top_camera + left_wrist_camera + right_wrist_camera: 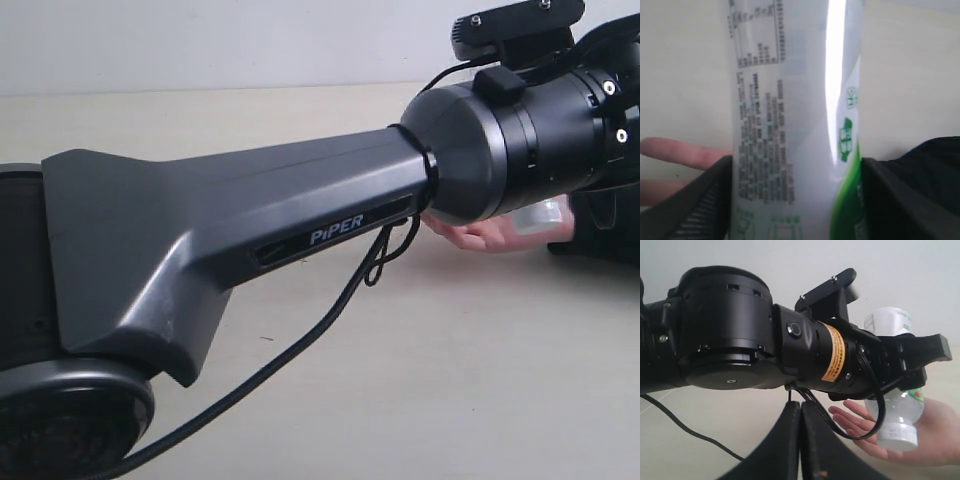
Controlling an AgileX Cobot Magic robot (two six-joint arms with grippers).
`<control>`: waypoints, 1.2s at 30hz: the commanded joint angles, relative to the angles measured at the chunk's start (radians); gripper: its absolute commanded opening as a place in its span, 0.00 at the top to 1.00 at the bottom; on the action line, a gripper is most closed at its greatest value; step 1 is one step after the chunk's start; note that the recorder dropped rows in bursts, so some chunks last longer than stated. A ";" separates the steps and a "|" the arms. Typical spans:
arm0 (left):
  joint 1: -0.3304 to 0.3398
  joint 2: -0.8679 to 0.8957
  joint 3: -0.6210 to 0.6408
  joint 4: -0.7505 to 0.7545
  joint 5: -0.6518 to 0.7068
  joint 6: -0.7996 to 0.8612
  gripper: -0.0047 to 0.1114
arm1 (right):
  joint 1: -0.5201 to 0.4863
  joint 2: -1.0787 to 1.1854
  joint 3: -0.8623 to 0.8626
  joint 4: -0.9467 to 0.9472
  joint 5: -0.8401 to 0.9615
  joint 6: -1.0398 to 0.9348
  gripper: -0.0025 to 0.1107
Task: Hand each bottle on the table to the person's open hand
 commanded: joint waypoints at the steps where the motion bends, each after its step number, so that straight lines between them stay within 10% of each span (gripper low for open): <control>1: 0.005 0.007 0.003 -0.057 -0.047 -0.132 0.96 | -0.004 -0.005 0.002 -0.001 -0.012 -0.003 0.98; 36: 0.139 0.029 0.003 -0.595 -0.008 -0.029 0.96 | -0.004 -0.005 0.002 -0.001 -0.012 -0.003 0.98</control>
